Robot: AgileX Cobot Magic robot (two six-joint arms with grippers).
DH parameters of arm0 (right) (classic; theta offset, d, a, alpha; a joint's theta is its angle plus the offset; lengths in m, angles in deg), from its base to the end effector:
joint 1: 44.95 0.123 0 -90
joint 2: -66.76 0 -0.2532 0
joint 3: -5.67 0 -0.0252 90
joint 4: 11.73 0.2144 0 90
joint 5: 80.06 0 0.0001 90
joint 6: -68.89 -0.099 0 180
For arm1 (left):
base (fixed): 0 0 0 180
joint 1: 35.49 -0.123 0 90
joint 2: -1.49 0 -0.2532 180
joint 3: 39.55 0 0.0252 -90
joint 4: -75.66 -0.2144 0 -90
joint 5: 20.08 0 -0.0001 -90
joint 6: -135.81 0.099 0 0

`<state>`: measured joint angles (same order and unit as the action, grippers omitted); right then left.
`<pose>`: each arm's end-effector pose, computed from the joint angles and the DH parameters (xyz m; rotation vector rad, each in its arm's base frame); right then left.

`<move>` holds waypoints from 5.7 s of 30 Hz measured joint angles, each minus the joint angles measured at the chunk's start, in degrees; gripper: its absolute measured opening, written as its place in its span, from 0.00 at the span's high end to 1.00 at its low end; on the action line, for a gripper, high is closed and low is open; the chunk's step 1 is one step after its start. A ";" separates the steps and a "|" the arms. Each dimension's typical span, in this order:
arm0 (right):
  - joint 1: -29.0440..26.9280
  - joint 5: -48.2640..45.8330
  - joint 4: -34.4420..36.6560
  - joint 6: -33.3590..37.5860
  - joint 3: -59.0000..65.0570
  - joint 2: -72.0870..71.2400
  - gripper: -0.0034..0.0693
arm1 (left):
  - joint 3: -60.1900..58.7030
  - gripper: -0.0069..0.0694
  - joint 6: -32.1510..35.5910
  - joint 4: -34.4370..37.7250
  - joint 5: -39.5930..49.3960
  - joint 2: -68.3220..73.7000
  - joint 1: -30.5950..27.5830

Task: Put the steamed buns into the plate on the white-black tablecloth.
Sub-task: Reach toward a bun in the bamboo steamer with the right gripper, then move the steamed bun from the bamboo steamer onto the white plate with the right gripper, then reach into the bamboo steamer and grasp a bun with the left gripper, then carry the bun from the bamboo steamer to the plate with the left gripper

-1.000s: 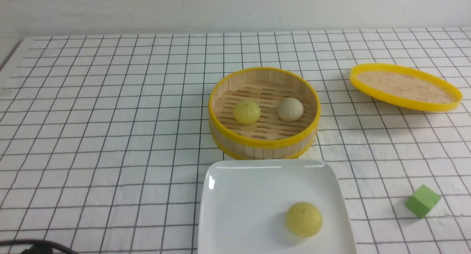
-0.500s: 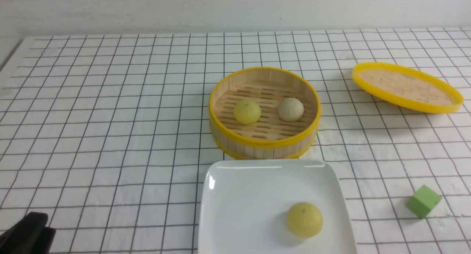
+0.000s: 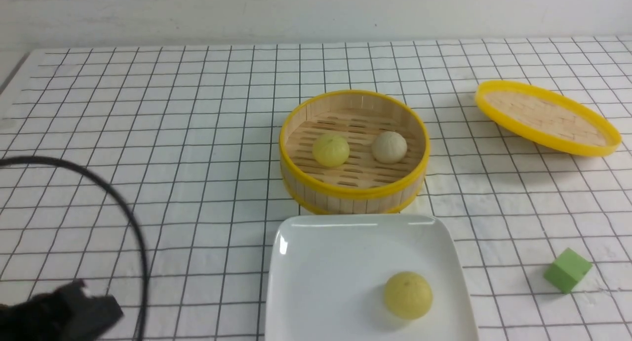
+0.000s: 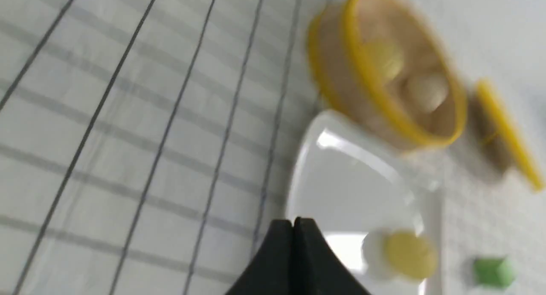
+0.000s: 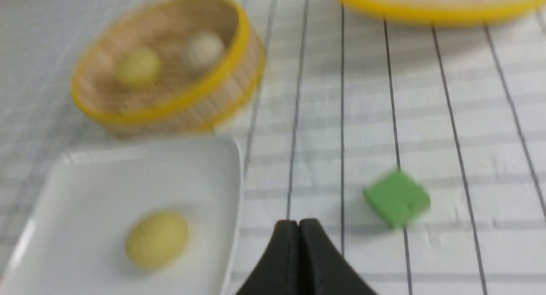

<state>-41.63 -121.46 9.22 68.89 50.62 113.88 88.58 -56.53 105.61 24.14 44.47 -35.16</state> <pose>0.1133 0.0300 0.2621 0.1315 2.3078 0.4474 0.0959 -0.0351 0.2369 -0.5403 2.3470 -0.7117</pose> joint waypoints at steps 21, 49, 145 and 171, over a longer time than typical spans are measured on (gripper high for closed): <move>23.77 -2.33 4.66 18.32 -46.20 61.34 0.56 | 11.85 0.89 14.55 -1.31 4.86 26.47 0.00; 27.47 -13.42 -24.61 -10.15 -65.51 60.78 0.92 | 11.85 0.84 14.60 -1.26 3.54 26.47 0.00; 25.75 -13.87 -19.97 -5.20 -13.94 18.96 0.95 | 59.18 0.51 -7.50 -28.13 15.18 75.00 39.95; 25.75 11.93 -21.86 -9.93 5.94 -31.12 0.96 | 59.18 0.30 -8.15 -28.32 14.11 75.00 39.90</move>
<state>-15.88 -109.53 -12.63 58.96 56.56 82.76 147.76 -64.67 77.30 38.25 119.48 4.74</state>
